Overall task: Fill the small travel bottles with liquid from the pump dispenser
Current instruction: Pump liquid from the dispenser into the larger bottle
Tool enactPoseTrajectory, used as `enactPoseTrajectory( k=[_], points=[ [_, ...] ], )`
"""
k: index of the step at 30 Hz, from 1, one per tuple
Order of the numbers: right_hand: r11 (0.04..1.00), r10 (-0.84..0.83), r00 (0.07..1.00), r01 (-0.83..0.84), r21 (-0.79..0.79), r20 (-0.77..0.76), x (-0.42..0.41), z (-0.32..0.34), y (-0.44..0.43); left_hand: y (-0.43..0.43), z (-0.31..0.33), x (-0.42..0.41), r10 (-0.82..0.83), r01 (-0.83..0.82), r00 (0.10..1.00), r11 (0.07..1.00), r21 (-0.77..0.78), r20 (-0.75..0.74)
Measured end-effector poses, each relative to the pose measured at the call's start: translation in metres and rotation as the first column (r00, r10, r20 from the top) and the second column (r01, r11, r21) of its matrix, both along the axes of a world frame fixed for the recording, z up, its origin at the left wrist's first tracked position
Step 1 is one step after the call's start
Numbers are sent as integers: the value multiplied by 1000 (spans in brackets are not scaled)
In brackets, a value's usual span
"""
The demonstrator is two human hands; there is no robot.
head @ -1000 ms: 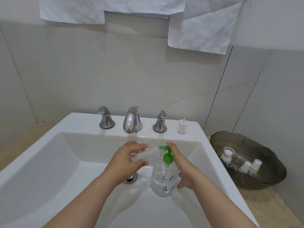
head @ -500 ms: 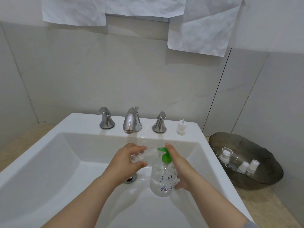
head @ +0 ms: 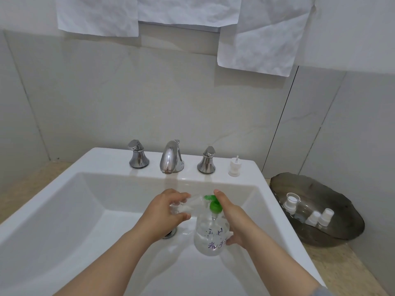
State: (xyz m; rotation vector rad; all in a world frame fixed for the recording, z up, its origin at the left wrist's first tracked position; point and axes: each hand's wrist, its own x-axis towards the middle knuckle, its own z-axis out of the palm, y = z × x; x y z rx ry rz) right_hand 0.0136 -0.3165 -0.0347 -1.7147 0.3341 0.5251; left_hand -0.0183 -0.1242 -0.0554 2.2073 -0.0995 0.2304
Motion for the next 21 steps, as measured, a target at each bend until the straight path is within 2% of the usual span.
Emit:
enactPoseTrajectory(
  k=[7, 13, 21],
  points=[
    [999, -6, 999, 7, 38, -44, 1, 0, 2, 1, 5, 1, -1, 5, 998, 998, -67, 58],
    [999, -22, 1000, 22, 24, 1, 6, 3, 0, 0, 6, 1, -6, 12, 997, 997, -75, 71],
    [999, -16, 999, 19, 42, -51, 6, -5, 1, 0, 6, 1, 4, 0, 998, 998, -59, 69]
  ],
)
